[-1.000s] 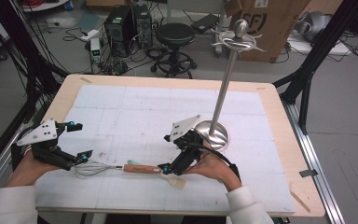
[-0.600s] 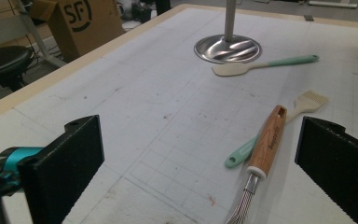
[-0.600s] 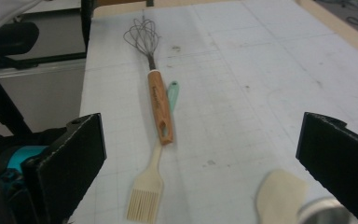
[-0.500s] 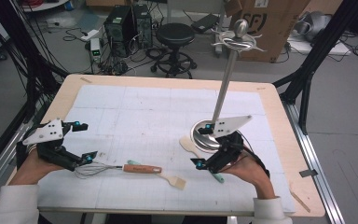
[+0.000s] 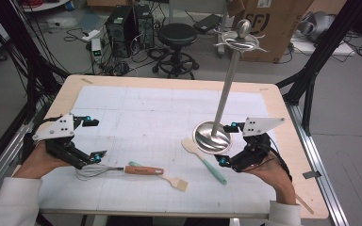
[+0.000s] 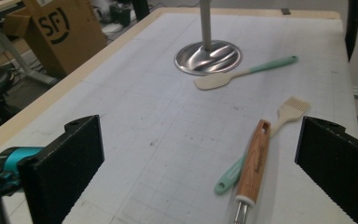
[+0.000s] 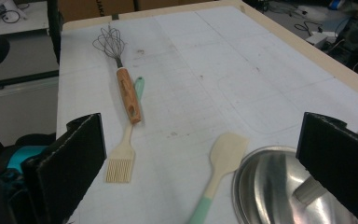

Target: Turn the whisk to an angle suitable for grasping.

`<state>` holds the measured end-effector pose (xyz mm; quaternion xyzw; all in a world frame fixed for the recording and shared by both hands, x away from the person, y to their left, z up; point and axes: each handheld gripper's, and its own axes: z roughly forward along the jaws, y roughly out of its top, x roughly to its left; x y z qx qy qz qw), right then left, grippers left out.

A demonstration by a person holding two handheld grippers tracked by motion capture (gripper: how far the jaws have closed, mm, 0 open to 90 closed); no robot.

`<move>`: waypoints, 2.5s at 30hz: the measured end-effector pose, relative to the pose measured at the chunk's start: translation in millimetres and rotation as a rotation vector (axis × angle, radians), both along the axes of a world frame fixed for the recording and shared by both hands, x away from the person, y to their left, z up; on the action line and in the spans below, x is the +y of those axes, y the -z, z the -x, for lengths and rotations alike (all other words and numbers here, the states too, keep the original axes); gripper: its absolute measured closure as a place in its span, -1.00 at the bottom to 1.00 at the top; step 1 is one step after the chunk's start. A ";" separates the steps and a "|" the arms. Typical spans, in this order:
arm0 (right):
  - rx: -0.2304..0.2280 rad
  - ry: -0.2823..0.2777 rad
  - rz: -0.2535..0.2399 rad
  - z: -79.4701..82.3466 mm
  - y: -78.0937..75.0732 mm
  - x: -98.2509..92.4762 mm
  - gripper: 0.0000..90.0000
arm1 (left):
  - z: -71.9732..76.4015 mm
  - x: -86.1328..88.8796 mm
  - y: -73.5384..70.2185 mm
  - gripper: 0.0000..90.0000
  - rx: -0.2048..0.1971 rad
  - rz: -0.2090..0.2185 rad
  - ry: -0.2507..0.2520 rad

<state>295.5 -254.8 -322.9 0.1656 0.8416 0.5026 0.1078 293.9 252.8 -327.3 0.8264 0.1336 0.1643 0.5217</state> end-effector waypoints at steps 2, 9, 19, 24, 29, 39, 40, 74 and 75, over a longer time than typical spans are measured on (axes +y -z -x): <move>-0.001 0.008 0.003 -0.4 1.2 -3.0 -0.99 | -2.3 -8.3 -3.7 -0.96 -0.005 -0.035 0.026; 0.008 0.023 -0.005 0.2 4.5 -9.7 -0.99 | -9.0 -40.6 -2.4 -0.96 0.003 -0.148 0.108; -0.008 0.037 -0.027 1.2 3.9 -17.7 -0.99 | -9.3 -75.4 23.4 -0.96 0.041 -0.272 0.218; -0.015 0.041 -0.037 2.4 2.4 -20.9 -0.99 | -12.2 -81.8 34.7 -0.96 0.052 -0.326 0.247; -0.019 0.042 -0.046 1.7 2.4 -22.2 -0.99 | -14.0 -86.9 40.7 -0.96 0.066 -0.357 0.276; -0.022 0.036 -0.043 1.7 2.2 -20.1 -0.99 | -16.6 -94.3 60.2 -0.96 0.138 -0.451 0.308; -0.023 0.035 -0.042 1.5 2.4 -20.0 -0.99 | -17.2 -94.3 62.6 -0.96 0.143 -0.459 0.312; -0.015 0.030 -0.044 -0.6 3.7 -17.6 -0.99 | -17.9 -101.7 80.9 -0.14 0.234 -0.647 0.362; -0.016 0.032 -0.043 -0.8 3.8 -17.4 -0.99 | -17.6 -101.8 79.8 -0.12 0.238 -0.654 0.358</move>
